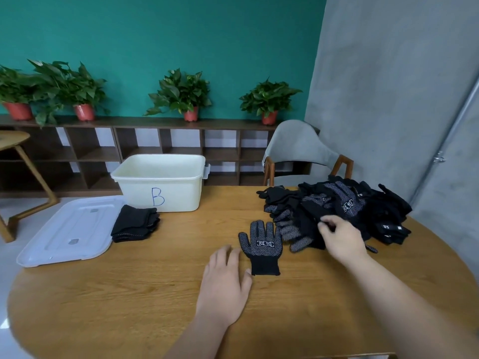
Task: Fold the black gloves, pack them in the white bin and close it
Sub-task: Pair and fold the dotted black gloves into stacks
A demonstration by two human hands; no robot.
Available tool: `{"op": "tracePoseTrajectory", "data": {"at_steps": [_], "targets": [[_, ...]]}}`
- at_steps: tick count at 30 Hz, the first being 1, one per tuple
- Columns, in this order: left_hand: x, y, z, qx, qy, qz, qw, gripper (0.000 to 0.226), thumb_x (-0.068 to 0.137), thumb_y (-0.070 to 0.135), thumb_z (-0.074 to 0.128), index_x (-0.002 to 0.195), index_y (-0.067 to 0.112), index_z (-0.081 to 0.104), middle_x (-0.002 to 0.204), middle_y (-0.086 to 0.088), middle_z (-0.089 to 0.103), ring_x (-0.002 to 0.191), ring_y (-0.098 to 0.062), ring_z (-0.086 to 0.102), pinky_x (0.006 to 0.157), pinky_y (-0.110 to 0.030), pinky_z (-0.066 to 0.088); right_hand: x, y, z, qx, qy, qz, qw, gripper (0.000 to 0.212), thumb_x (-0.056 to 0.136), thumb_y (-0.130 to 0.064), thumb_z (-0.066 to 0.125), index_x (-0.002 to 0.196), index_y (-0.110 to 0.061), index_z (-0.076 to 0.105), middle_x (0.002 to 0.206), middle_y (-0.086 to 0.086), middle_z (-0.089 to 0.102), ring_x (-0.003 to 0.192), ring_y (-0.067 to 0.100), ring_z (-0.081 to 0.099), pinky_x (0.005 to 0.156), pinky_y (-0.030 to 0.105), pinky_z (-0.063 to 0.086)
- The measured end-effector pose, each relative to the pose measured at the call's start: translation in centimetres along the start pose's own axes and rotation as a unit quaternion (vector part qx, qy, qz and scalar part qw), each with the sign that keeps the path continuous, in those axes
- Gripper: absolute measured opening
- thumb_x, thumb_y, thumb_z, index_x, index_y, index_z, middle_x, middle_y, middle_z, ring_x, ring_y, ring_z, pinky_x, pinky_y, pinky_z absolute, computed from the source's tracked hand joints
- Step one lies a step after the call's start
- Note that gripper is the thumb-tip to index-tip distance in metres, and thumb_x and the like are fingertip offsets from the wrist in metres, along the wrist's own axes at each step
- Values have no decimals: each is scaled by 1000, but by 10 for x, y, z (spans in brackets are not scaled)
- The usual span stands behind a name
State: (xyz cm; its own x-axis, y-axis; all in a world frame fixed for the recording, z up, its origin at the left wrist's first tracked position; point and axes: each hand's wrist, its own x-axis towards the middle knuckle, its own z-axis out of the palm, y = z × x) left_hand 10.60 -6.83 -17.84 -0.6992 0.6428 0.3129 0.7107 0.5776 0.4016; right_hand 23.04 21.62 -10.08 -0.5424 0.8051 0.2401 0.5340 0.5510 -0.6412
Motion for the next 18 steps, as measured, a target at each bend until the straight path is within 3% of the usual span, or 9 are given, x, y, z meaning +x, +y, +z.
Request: {"op": "tracePoseTrajectory", "data": {"at_steps": [3, 6, 13, 16, 18], "targets": [[-1, 0, -1, 2, -2, 2, 1000, 60, 106, 55, 35, 159, 27, 36, 163, 5, 31, 151, -15, 25, 123, -36, 30, -8, 22, 7, -77, 3, 14, 997, 37, 101, -34, 62, 137, -26, 63, 140, 9, 56, 128, 36, 48, 93, 44, 48], [0, 1, 0, 3, -2, 2, 1000, 60, 106, 54, 35, 159, 26, 36, 163, 4, 31, 151, -16, 26, 123, -36, 30, -15, 22, 11, -91, 18, -59, 994, 38, 98, -33, 67, 136, -27, 63, 140, -1, 57, 128, 28, 47, 93, 42, 51], [-1, 1, 1, 6, -1, 2, 1000, 59, 106, 55, 34, 158, 27, 37, 162, 6, 30, 150, -14, 24, 123, -35, 29, -19, 10, 24, -223, -44, -209, 951, 49, 88, -62, 70, 131, -40, 65, 129, -19, 54, 125, 12, 46, 103, 37, 46], [0, 2, 1, 9, -1, 0, 1000, 59, 106, 56, 34, 158, 28, 37, 162, 6, 30, 150, -14, 24, 123, -34, 29, -18, 4, 32, -288, -55, -199, 935, 46, 90, -68, 64, 126, -40, 69, 126, -19, 59, 124, 12, 46, 102, 35, 42], [0, 2, 1, 9, -2, -1, 1000, 59, 106, 56, 34, 158, 28, 37, 163, 6, 29, 151, -14, 23, 123, -34, 29, -18, 3, 37, -310, -44, -185, 931, 38, 94, -62, 62, 124, -40, 70, 124, -17, 62, 123, 13, 47, 101, 34, 42]]}}
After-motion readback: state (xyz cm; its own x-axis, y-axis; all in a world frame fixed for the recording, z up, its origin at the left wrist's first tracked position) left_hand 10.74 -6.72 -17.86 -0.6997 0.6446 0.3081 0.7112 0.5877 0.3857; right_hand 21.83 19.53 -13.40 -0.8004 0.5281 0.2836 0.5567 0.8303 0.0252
